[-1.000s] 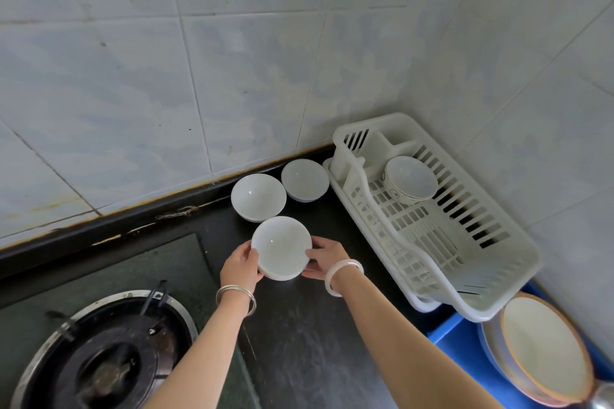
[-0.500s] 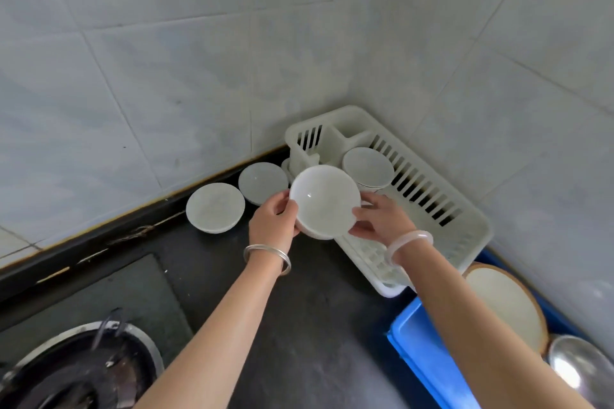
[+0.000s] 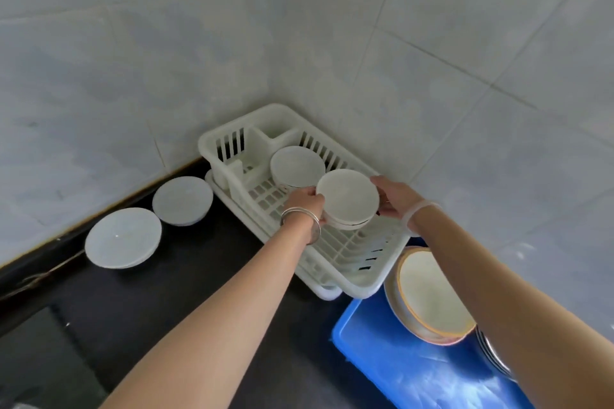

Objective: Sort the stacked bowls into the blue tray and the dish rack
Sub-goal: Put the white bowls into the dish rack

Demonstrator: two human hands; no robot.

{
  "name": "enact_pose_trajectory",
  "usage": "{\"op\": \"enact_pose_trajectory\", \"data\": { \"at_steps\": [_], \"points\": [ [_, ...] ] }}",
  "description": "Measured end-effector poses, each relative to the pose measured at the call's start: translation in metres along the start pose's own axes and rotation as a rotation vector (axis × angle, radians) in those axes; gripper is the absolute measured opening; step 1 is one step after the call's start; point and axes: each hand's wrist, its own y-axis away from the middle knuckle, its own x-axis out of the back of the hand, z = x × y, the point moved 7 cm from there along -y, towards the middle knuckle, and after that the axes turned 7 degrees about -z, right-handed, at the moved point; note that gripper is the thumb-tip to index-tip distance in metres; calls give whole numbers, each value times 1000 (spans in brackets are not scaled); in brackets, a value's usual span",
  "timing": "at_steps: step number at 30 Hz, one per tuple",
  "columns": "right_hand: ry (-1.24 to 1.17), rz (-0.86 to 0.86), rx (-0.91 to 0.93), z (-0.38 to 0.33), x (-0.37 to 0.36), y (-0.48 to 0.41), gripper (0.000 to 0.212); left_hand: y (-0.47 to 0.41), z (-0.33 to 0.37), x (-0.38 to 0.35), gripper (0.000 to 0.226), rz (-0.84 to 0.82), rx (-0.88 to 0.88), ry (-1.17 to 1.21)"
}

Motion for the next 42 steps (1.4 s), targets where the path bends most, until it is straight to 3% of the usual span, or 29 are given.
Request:
{"op": "enact_pose_trajectory", "data": {
  "at_steps": [10,21,26,35,42],
  "points": [
    [131,-11,-169,36,3,-51,58,-48,-24,-21,40,-47,185,-219],
    [148,-2,-286,44,4,-70,46,-52,-31,-27,38,-90,235,-118],
    [177,-3,-231,44,5,-73,26,-52,-30,-26,43,-124,159,-157],
    [482,50,-60,33,4,-52,38,-51,-22,-26,34,-191,79,-525],
    [537,58,133,-3,-14,-9,45,-19,1,-10,26,-122,-62,-565]
  ]
}}
